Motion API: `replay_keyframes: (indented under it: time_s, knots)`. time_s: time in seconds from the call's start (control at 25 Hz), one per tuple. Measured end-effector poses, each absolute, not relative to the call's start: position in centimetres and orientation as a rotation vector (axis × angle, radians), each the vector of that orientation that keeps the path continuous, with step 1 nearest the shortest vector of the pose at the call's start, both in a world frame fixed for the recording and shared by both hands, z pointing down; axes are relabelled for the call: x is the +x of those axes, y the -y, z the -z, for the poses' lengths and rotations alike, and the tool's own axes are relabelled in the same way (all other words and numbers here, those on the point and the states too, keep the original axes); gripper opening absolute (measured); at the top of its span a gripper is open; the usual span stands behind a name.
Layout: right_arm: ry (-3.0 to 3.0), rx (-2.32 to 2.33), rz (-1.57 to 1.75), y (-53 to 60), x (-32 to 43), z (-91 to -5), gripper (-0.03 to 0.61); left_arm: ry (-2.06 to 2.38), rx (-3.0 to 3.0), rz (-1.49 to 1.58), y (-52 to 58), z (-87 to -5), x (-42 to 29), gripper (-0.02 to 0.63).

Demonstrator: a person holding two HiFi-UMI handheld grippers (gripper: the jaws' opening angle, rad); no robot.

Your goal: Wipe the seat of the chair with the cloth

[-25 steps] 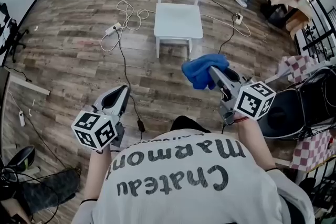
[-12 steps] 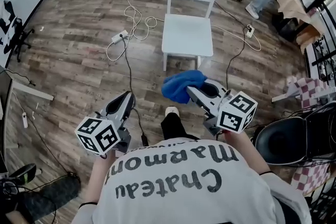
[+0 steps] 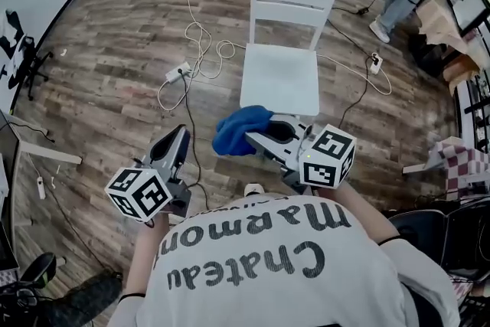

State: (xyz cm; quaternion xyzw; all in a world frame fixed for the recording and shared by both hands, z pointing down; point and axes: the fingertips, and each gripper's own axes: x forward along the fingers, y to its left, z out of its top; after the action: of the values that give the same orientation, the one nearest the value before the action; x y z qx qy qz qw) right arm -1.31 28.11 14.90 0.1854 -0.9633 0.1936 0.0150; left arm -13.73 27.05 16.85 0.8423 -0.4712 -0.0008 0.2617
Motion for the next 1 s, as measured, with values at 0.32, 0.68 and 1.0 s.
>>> replay_keyframes:
  time_s: [0.32, 0.68, 1.0]
  knots:
    - [2.881, 0.761, -0.624, -19.6, -0.7, -16.4, 0.061, 1.32, 2.267, 0.033, -21.5, -16.3, -13.7, 0.008]
    - [2.849, 0.939, -0.786, -9.4, -0.5, -19.2, 0.061, 1.147, 2.284, -0.023, -11.9, -19.0, -14.3, 0.008]
    - [2.704, 1.086, -0.929, 2.8, -0.6, -25.0, 0.061, 0.972, 2.208, -0.164, 3.3, -25.3, -14.7, 0.009]
